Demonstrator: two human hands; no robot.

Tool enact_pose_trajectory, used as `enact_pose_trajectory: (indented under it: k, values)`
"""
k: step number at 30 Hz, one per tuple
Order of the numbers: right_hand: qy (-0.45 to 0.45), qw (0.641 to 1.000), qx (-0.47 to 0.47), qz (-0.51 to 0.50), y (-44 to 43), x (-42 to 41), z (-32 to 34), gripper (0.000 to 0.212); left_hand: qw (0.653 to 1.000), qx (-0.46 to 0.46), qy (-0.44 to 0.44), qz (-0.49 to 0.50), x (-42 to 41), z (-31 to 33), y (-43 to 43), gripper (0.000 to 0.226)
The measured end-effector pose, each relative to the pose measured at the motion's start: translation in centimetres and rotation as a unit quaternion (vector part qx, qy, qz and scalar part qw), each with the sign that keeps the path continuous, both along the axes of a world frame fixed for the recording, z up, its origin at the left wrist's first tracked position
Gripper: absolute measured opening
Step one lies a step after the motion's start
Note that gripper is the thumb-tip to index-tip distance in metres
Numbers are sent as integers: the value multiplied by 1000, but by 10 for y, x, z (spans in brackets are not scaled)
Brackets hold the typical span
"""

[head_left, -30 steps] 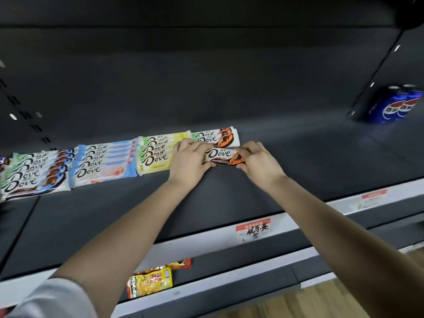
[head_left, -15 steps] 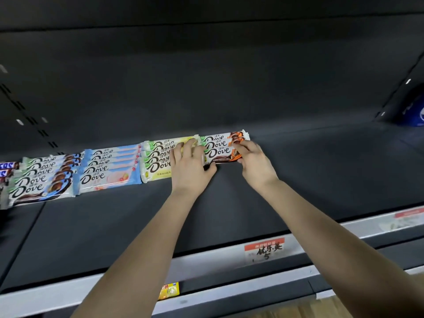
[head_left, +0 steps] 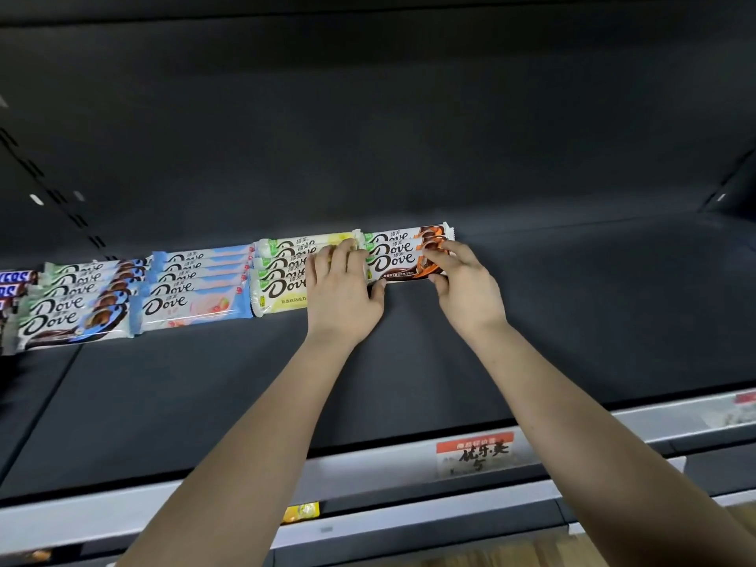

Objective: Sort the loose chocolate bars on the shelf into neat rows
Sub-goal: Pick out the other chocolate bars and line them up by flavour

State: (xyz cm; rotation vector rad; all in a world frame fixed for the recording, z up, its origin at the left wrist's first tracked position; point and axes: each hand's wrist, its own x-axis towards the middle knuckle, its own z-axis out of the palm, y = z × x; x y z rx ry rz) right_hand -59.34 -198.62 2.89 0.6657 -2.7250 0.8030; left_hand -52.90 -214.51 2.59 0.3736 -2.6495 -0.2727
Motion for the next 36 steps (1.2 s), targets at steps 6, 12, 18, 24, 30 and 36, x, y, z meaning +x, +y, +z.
enact_pose_trajectory:
  k: [6, 12, 18, 24, 30, 36]
  values:
    - [14, 1000, 22, -7, -1, 1, -1, 43, 1000, 1, 5, -10, 1, 1, -1, 49]
    - [42, 999, 1, 8, -3, 10, 6, 53, 998, 13, 48, -24, 6, 3, 0, 46]
    - [91, 990, 77, 78, -24, 24, 16, 43, 996, 55, 67, -29, 13, 15, -10, 42]
    - [94, 974, 116, 171, -84, 52, 31, 40, 996, 60, 72, 0, 42, 25, -54, 44]
    - [81, 972, 85, 204, -174, 93, 39, 41, 995, 45, 66, 56, 94, 34, -138, 47]
    - [73, 961, 72, 258, -280, 141, 49, 40, 992, 22, 61, 109, 162, 50, -244, 48]
